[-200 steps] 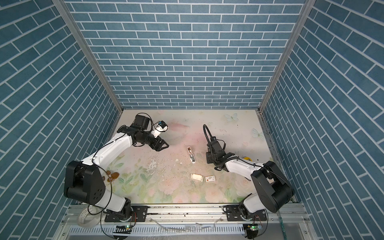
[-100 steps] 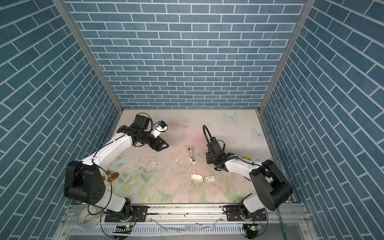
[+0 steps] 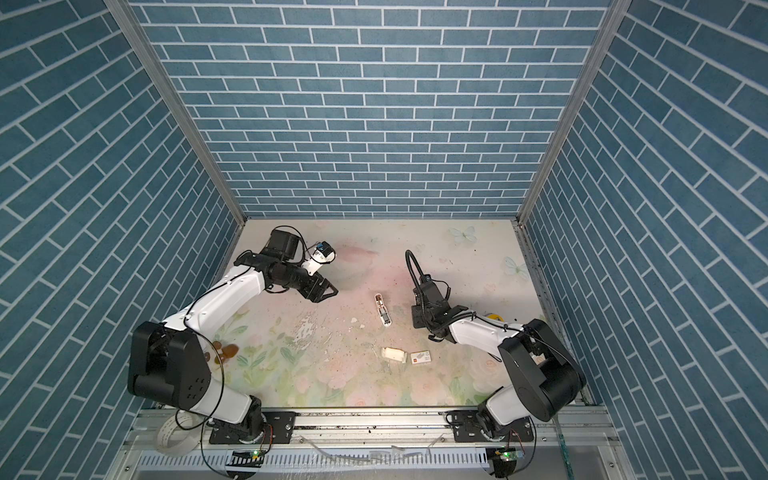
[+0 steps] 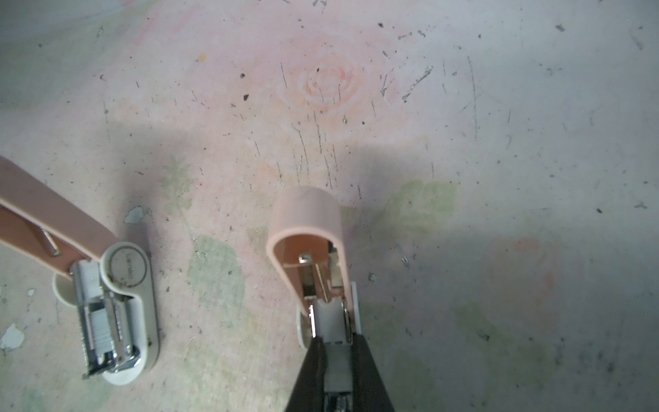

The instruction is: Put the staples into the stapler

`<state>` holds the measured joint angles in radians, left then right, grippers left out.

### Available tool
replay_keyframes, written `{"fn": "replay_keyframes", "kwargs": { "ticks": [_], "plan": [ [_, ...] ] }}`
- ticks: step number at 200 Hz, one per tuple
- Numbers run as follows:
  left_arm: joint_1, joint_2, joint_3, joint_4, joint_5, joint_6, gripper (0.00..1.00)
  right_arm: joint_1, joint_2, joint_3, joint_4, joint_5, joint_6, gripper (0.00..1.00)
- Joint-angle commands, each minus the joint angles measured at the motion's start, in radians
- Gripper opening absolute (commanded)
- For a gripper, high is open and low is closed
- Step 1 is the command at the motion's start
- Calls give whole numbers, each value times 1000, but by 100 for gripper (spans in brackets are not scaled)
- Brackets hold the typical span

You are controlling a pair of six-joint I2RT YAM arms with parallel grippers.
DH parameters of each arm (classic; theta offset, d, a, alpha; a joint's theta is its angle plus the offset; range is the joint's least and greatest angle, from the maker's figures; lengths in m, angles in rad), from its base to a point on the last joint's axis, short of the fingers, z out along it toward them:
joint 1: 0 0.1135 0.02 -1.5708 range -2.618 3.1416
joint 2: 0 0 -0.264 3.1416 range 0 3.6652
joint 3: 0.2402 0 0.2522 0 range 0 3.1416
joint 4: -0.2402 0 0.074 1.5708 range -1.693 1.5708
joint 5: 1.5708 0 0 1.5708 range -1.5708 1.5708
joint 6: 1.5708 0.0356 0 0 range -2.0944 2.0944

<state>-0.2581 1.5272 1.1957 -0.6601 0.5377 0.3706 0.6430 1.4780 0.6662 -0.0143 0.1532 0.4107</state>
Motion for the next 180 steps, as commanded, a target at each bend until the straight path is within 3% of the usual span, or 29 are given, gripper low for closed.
{"fn": "replay_keyframes", "kwargs": {
  "ticks": [1, 180],
  "plan": [
    [10, 12, 2, -9, 7, 4, 80, 0, -34, -16, 2, -3, -16, 10],
    [10, 12, 5, -11, 10, 2, 80, 6, 5, -22, 27, -11, -3, 10]
  ]
}}
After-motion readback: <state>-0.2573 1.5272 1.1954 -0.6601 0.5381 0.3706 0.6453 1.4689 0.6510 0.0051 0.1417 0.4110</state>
